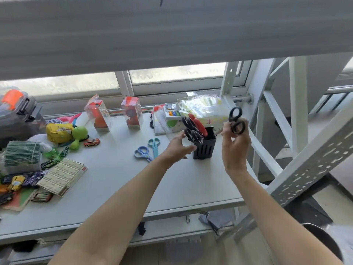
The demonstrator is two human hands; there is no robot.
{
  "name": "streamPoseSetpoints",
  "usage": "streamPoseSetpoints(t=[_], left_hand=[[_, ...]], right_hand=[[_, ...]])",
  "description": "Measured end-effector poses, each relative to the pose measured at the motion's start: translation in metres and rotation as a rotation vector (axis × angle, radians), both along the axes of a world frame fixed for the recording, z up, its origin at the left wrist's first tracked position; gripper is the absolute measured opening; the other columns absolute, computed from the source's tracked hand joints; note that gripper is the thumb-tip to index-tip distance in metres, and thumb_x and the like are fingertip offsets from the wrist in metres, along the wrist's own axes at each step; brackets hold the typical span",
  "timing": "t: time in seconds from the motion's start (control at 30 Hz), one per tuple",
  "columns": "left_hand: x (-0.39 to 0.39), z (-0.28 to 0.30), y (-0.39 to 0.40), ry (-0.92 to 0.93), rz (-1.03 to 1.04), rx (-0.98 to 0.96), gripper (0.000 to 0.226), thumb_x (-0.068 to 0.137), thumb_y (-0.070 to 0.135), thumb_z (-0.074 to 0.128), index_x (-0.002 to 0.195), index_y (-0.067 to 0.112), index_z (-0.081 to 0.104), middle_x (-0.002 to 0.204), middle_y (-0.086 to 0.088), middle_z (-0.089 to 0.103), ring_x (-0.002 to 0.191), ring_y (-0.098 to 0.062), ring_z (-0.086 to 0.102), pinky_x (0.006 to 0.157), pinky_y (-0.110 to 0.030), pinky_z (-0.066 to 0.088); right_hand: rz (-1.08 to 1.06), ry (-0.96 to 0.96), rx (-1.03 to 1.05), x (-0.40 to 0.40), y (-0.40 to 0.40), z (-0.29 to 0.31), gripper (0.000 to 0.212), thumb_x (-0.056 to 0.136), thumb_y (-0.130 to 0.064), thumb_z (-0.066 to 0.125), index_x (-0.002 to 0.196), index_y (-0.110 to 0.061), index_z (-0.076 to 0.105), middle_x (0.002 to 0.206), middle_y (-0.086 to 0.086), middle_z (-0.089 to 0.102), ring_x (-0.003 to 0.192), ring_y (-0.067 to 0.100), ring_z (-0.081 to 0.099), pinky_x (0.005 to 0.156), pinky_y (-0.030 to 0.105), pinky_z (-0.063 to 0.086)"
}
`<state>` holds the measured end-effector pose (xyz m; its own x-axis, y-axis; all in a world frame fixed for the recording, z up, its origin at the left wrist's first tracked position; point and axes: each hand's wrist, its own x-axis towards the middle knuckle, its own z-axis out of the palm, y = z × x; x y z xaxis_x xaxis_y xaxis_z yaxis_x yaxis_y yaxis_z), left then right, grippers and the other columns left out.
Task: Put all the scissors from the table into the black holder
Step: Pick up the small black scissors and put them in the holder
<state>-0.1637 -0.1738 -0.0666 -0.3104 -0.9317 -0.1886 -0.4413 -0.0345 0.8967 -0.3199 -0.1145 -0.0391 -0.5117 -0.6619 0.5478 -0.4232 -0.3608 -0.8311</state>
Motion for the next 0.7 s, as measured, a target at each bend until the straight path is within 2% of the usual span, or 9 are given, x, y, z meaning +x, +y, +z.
streamPoseSetpoints(t=[0.07,0.13,0.23,0.33,0.4,0.53,0.63,0.7], left_hand=[[-0.012,0.002,-0.002,0.025,-0.021,0.049,0.042,0.088,0.012,0.065,0.129,0.011,0.054,0.119,-0.005,0.061,0.086,-0.015,0.061,0.068,-0.027,0.054],[-0.02,0.003,-0.004,0.053,-0.015,0.095,0.04,0.087,0.01,0.063,0.127,0.011,0.055,0.111,-0.006,0.063,0.094,-0.02,0.06,0.076,-0.033,0.054],[-0.025,0.003,-0.007,0.059,0.014,0.09,0.038,0.087,0.012,0.061,0.125,0.01,0.056,0.102,-0.009,0.064,0.088,-0.022,0.058,0.078,-0.036,0.054],[-0.025,0.002,-0.007,0.061,0.028,0.086,0.033,0.086,0.011,0.062,0.119,0.008,0.06,0.094,-0.01,0.063,0.082,-0.022,0.056,0.073,-0.033,0.052],[-0.024,0.001,-0.007,0.067,0.032,0.089,0.032,0.086,0.012,0.062,0.118,0.007,0.06,0.092,-0.01,0.062,0.08,-0.022,0.055,0.071,-0.033,0.052],[-0.024,0.0,-0.006,0.075,0.036,0.078,0.032,0.086,0.013,0.062,0.118,0.007,0.06,0.091,-0.01,0.063,0.079,-0.021,0.055,0.07,-0.033,0.052],[-0.024,-0.002,-0.006,0.07,0.037,0.068,0.032,0.086,0.014,0.063,0.118,0.008,0.061,0.093,-0.01,0.064,0.08,-0.021,0.056,0.072,-0.035,0.053],[-0.023,-0.002,-0.006,0.068,0.033,0.066,0.031,0.087,0.014,0.063,0.118,0.007,0.061,0.095,-0.011,0.064,0.082,-0.022,0.057,0.074,-0.035,0.054]], right_hand=[[0.029,0.074,0.096,-0.008,-0.017,0.004,0.009,0.097,-0.022,0.052,0.091,-0.014,0.052,0.075,0.007,0.067,0.07,0.022,0.066,0.069,0.024,0.051],[0.067,0.152,0.206,-0.01,-0.03,0.005,0.017,0.097,-0.023,0.053,0.091,-0.009,0.058,0.074,0.006,0.069,0.067,0.018,0.065,0.063,0.013,0.046],[0.133,0.27,0.336,-0.007,-0.044,0.003,0.021,0.096,-0.023,0.053,0.08,-0.01,0.056,0.069,0.002,0.062,0.063,0.018,0.058,0.059,0.023,0.042],[0.135,0.404,0.439,-0.003,-0.054,0.0,0.023,0.096,-0.023,0.053,0.074,-0.013,0.051,0.077,0.006,0.054,0.071,0.022,0.047,0.067,0.033,0.038],[0.149,0.414,0.459,-0.002,-0.057,0.001,0.025,0.097,-0.024,0.051,0.075,-0.011,0.053,0.079,0.007,0.053,0.075,0.022,0.047,0.069,0.031,0.035],[0.163,0.435,0.422,-0.001,-0.055,0.003,0.031,0.099,-0.024,0.048,0.09,-0.002,0.066,0.08,0.004,0.057,0.073,0.019,0.049,0.068,0.025,0.031],[0.115,0.454,0.356,-0.002,-0.055,0.001,0.029,0.1,-0.02,0.047,0.093,0.0,0.066,0.083,0.007,0.058,0.074,0.02,0.049,0.069,0.031,0.04],[0.113,0.479,0.353,-0.003,-0.056,0.0,0.029,0.1,-0.02,0.047,0.1,0.0,0.066,0.092,0.012,0.063,0.079,0.021,0.052,0.074,0.028,0.04]])
